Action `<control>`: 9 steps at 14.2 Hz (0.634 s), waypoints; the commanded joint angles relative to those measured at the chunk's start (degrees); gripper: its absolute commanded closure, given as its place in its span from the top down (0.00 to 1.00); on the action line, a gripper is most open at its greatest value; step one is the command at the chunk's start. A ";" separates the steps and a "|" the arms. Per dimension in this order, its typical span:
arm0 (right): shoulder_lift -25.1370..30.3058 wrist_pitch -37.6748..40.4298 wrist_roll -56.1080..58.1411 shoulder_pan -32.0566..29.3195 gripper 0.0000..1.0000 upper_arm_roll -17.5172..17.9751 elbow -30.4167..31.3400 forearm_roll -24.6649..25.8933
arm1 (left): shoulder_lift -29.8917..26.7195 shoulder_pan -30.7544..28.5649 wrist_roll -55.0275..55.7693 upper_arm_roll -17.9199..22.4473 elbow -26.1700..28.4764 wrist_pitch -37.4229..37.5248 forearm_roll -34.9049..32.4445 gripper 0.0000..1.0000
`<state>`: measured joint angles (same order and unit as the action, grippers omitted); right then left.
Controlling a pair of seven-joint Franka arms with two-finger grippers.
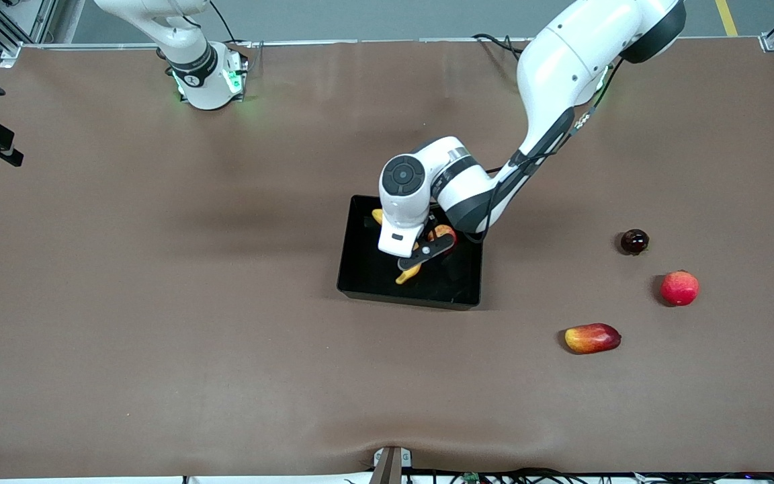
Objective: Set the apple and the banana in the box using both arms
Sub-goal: 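Lower the banana into the tray and open the left gripper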
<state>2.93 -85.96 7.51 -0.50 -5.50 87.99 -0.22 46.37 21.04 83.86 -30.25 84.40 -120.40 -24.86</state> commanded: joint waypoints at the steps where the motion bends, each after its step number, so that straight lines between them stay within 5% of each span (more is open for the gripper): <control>1: 0.06 0.09 0.13 -0.82 1.00 0.75 -0.19 0.66 | 1.96 1.20 -2.63 0.80 -1.16 -1.15 -1.59 0.00; 3: 0.06 0.00 0.13 -0.82 1.00 0.75 -0.19 0.66 | 2.93 1.28 -3.35 0.89 -1.16 -2.11 -1.68 0.14; 6: 0.06 0.00 0.13 -0.82 1.00 0.75 -0.19 0.66 | 2.50 0.59 -3.18 0.89 -1.16 -2.12 -2.91 0.73; 8: 0.06 0.00 0.13 -0.82 1.00 0.75 -0.19 0.66 | 0.92 0.23 -2.91 0.89 -1.25 -1.94 -3.00 1.00; 9: 0.06 -0.08 0.13 -0.91 1.00 0.75 -0.19 0.66 | -0.65 -0.55 -3.09 0.81 -1.25 -1.59 -3.09 1.00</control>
<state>2.93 -85.96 7.51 -0.50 -5.48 87.99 -0.22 48.65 21.32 80.77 -29.49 83.02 -122.36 -26.54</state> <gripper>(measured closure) 0.000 0.300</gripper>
